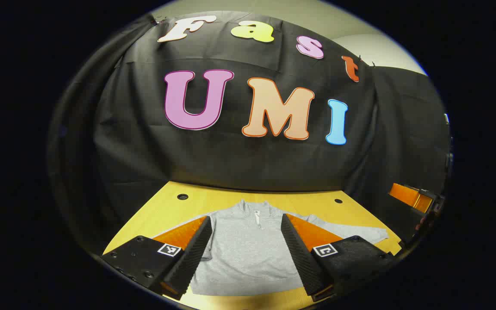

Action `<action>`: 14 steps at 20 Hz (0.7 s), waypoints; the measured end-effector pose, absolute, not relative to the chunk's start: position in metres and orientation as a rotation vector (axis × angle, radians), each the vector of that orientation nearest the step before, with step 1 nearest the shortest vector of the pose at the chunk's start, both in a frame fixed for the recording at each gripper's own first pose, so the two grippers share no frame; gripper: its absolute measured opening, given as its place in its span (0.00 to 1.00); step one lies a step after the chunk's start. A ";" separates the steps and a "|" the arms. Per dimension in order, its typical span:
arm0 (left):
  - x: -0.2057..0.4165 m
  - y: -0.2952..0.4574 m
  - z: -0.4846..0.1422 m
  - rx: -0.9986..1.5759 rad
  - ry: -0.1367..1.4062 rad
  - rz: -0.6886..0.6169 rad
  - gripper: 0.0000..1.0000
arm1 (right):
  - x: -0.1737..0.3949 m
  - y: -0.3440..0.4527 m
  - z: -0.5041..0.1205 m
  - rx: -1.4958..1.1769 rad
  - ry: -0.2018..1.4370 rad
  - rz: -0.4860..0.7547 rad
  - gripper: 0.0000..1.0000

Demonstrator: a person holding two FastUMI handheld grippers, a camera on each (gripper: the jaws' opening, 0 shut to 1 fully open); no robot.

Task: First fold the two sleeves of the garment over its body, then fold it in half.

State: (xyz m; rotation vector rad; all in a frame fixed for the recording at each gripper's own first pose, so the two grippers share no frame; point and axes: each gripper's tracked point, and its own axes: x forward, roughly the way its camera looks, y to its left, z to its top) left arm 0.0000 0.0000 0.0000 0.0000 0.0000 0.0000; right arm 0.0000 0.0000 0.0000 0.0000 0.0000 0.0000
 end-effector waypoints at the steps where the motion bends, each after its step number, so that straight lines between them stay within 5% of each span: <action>1: 0.001 0.001 -0.001 -0.006 0.003 0.008 0.95 | 0.000 -0.003 -0.001 -0.005 0.004 -0.004 0.98; 14: 0.013 0.000 -0.012 -0.031 0.035 0.018 0.95 | 0.004 -0.055 0.002 -0.014 0.002 -0.105 0.98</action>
